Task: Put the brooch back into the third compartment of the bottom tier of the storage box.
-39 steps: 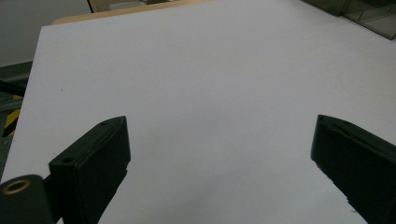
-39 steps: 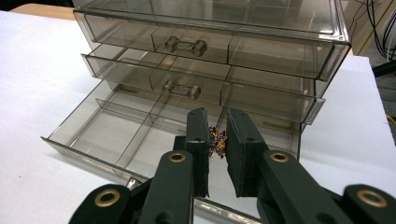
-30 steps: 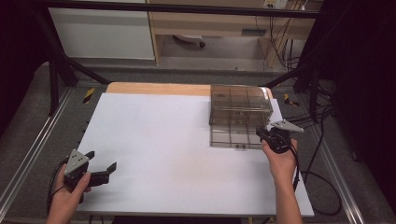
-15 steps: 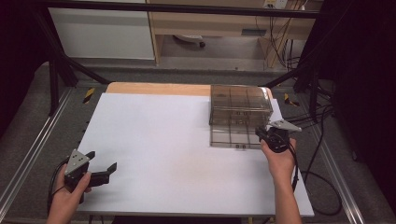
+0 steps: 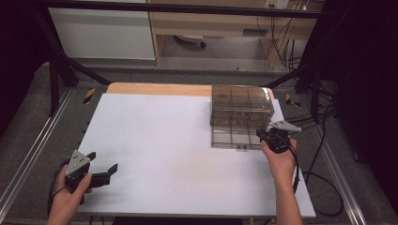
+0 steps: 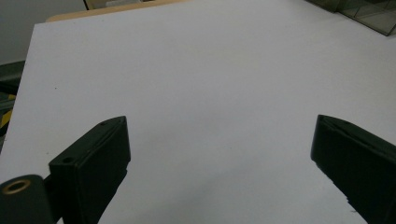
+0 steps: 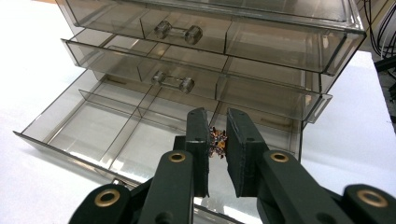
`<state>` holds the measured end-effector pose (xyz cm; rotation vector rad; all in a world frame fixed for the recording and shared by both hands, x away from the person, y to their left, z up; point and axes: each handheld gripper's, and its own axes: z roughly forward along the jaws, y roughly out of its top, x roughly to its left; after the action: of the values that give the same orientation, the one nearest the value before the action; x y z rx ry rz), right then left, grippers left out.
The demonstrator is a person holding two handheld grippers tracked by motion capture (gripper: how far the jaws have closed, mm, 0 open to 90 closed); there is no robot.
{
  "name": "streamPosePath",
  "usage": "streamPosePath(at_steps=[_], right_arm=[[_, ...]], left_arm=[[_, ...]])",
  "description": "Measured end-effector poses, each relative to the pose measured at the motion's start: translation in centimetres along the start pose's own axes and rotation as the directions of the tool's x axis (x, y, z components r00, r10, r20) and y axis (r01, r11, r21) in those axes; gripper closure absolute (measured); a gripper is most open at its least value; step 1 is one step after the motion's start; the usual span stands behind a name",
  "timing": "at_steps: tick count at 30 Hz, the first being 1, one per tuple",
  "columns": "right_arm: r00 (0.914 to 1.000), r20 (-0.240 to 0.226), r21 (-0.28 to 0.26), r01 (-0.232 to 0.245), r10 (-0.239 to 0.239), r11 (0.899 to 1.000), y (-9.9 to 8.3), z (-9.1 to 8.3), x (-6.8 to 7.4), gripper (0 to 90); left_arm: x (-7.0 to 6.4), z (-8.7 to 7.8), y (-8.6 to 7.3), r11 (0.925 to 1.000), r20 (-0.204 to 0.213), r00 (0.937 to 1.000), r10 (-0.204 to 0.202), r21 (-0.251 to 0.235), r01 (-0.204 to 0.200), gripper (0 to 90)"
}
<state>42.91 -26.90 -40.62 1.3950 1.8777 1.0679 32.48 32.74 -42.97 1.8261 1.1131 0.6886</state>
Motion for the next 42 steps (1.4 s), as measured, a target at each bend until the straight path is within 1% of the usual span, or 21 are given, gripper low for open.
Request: streamPosePath(at_steps=[14, 27, 29, 32, 42], right_arm=[[1.0000, -0.001, 0.017, 0.008, -0.008, 1.000, -0.13, 0.23, 0.07, 79.6], [0.9998, 0.006, 0.029, 0.016, -0.016, 0.999, -0.36, 0.44, -0.09, 79.6], [0.9999, 0.008, 0.031, 0.014, -0.014, 0.999, -0.41, 0.49, -0.09, 79.6], [0.9998, 0.011, 0.040, 0.017, -0.018, 0.999, -0.47, 0.54, -0.14, 79.6], [0.9995, 0.021, 0.056, 0.022, -0.023, 0.998, -0.73, 0.78, -0.31, 79.5]], left_arm=[[-0.10, 0.07, -0.02, 1.0000, 0.005, 1.0000, -0.001, 0.000, 0.001, 4.8], [-0.16, 0.09, -0.03, 1.0000, 0.008, 1.0000, 0.005, 0.007, -0.005, 4.8], [-0.19, 0.12, -0.04, 1.0000, 0.008, 1.0000, 0.000, 0.006, 0.000, 4.8], [-0.17, 0.10, -0.03, 1.0000, 0.008, 1.0000, 0.006, 0.007, -0.006, 4.8], [-0.21, 0.13, -0.04, 1.0000, 0.008, 1.0000, 0.001, 0.006, -0.001, 4.9]])
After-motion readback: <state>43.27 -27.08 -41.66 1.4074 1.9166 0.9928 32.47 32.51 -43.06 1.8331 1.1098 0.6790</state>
